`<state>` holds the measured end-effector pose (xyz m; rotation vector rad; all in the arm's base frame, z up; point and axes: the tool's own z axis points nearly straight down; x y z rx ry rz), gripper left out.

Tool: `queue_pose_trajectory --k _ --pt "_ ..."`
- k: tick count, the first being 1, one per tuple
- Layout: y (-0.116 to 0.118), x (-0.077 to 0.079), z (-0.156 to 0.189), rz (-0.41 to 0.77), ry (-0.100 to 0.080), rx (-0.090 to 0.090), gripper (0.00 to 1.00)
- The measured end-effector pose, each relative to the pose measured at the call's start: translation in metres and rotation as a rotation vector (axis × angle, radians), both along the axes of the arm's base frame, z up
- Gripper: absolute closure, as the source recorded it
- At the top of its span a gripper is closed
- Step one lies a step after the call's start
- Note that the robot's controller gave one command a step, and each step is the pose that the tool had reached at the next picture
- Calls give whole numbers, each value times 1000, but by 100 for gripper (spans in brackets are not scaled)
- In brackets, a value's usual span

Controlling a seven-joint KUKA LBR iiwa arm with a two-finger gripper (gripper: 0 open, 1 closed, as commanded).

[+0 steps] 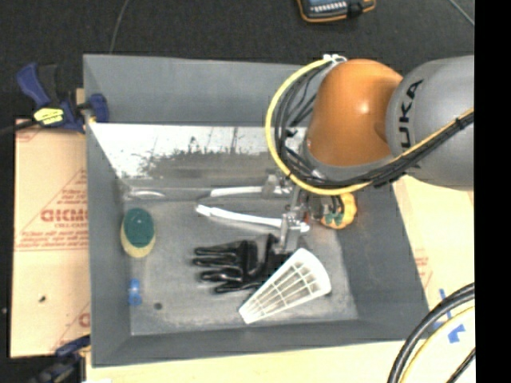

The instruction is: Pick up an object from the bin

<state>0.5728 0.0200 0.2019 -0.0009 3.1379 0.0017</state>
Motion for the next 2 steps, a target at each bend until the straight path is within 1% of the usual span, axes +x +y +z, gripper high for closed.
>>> queue_pose_trajectory --k 1,2 --pt "-6 -10 -90 -24 5 1 0" --pt "38 0 -81 7 -19 3 0"
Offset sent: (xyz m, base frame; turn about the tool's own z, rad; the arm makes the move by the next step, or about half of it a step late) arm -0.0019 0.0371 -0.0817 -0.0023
